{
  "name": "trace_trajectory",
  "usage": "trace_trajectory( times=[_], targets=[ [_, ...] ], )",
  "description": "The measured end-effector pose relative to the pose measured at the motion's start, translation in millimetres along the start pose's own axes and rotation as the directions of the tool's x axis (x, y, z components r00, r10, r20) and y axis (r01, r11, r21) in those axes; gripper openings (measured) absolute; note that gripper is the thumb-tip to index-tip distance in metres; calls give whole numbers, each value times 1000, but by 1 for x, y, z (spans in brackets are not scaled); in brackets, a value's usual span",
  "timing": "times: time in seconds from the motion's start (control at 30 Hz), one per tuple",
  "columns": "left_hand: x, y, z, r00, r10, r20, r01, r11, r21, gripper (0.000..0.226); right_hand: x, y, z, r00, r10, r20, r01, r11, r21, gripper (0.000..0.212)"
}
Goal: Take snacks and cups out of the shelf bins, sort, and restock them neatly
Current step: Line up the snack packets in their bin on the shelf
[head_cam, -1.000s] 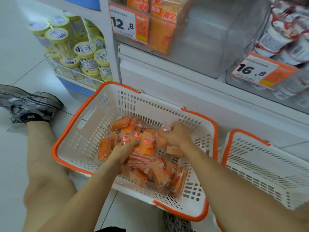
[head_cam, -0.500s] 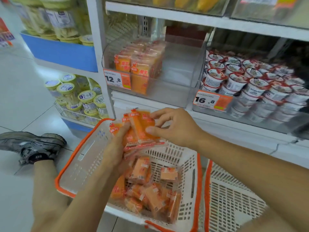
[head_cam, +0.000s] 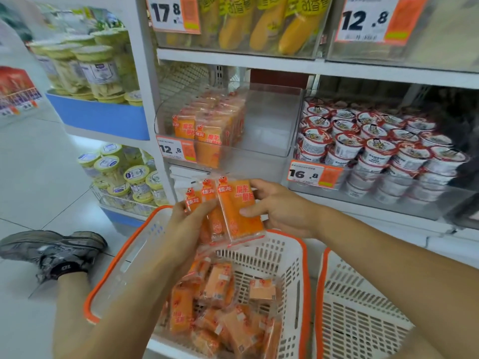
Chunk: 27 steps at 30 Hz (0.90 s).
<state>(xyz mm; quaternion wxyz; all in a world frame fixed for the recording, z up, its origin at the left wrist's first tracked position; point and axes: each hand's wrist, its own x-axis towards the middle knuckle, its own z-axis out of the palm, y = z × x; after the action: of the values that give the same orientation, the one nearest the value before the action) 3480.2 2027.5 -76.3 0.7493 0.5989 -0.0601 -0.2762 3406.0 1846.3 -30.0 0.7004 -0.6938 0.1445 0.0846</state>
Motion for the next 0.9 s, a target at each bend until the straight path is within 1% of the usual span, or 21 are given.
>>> trace_trajectory(
  times=[0.03, 0.1, 0.17, 0.27, 0.33, 0.4, 0.47, 0.5, 0.53, 0.63, 0.67, 0.73, 0.8, 0.87, 0.9],
  targets=[
    [2, 0, 3, 1000, -25, -10, 25, 1000, -9, 82, -1, 1, -4, 1000, 6, 14, -6, 1000, -2, 53],
    [3, 1, 9, 996, -66, 63, 67, 997, -28, 93, -5, 2, -9, 999, 9, 32, -9, 1000, 0, 53],
    [1, 1, 16, 990, -83, 111, 85, 996, -19, 96, -8, 4, -13, 999, 3, 43, -3, 1000, 2, 49],
    [1, 3, 23, 989, -74, 127, 64, 994, 84, 98, -10, 5, -15, 998, -6, 57, 5, 1000, 24, 49],
    [4, 6, 24, 981, -100, 165, 81, 989, 123, 92, -10, 4, -20, 998, -13, 58, 11, 1000, 28, 58],
    [9, 10, 22, 980, -113, 166, 84, 981, 176, 85, -10, 1, -27, 998, -6, 56, 6, 1000, 1, 72],
    [13, 11, 19, 973, -115, 202, 67, 971, 231, 87, -9, -1, -35, 998, 5, 58, -6, 1000, 14, 92],
    [14, 11, 19, 967, -125, 224, 68, 967, 244, 88, -8, -2, -36, 998, -2, 68, 2, 1000, 14, 97],
    [13, 12, 19, 961, -135, 243, 73, 966, 248, 88, -7, -2, -36, 997, -12, 77, 12, 1000, -5, 96],
    [19, 11, 18, 953, -140, 268, 72, 965, 251, 85, -2, 2, -27, 997, -26, 79, 33, 996, -81, 74],
    [20, 13, 19, 949, -147, 279, 80, 968, 238, 83, -1, 2, -24, 998, -22, 60, 26, 997, -74, 68],
    [20, 16, 17, 941, -157, 301, 91, 971, 222, 82, 1, 2, -21, 1000, -7, 30, 7, 1000, -5, 58],
    [18, 21, 14, 936, -138, 323, 49, 962, 267, 91, 3, 1, -18, 1000, -12, 20, 11, 999, 50, 49],
    [17, 26, 12, 930, -134, 343, -1, 930, 367, 106, 6, 0, -15, 1000, -16, 6, 15, 997, 82, 45],
    [18, 28, 11, 925, -139, 353, -23, 909, 416, 108, 8, 0, -14, 1000, -15, 2, 15, 995, 101, 44]
  ],
)
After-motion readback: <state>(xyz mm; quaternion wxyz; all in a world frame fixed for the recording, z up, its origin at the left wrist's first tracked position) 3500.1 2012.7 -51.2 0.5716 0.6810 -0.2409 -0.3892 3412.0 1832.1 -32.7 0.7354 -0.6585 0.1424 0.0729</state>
